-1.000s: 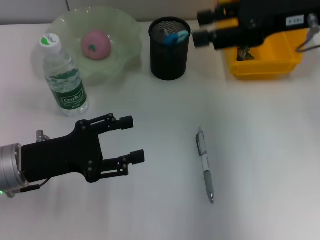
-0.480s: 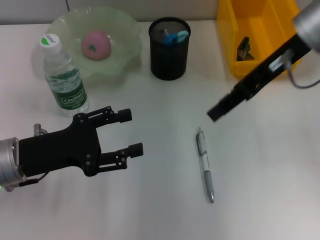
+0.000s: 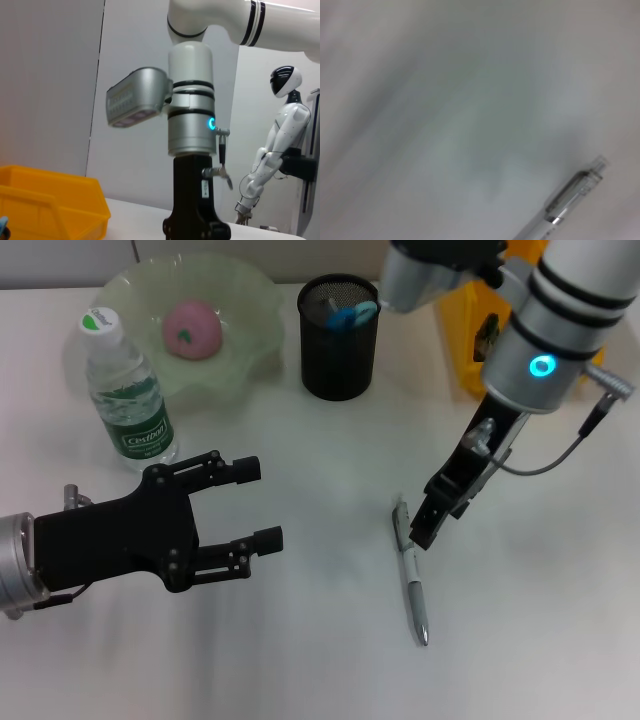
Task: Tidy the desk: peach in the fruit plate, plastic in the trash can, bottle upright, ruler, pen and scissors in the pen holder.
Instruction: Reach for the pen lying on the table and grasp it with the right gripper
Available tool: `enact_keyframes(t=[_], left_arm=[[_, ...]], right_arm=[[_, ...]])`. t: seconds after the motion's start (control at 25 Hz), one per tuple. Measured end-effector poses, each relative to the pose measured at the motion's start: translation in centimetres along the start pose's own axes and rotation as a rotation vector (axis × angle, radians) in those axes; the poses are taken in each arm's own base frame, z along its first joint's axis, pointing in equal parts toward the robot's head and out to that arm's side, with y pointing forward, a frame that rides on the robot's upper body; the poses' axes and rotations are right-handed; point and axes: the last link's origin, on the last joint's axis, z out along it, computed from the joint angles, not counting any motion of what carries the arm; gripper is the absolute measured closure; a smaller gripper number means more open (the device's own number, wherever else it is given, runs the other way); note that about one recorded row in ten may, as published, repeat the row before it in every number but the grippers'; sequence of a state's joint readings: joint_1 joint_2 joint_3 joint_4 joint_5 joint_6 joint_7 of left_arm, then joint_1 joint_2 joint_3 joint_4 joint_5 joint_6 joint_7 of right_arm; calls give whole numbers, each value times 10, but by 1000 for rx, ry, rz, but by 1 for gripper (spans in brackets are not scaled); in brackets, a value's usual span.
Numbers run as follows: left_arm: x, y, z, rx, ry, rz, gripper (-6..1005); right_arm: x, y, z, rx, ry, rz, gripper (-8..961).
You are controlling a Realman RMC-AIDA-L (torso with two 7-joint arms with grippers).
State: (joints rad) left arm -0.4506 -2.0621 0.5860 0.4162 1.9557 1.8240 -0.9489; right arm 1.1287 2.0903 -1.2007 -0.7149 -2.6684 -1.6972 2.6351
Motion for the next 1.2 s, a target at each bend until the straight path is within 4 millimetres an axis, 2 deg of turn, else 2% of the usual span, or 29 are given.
enact_keyframes(t=[0.36, 0.68, 1.2], left_arm=[[-1, 1, -1, 0, 3, -2, 211], [0, 2, -1, 0, 9, -4, 212], [0, 3, -1, -4, 14, -11, 211]], right_arm=[[-9, 13, 21, 15, 28, -58, 377], [-8, 19, 36, 46, 60, -87, 385], [-9, 23, 49, 85, 69, -113, 398]])
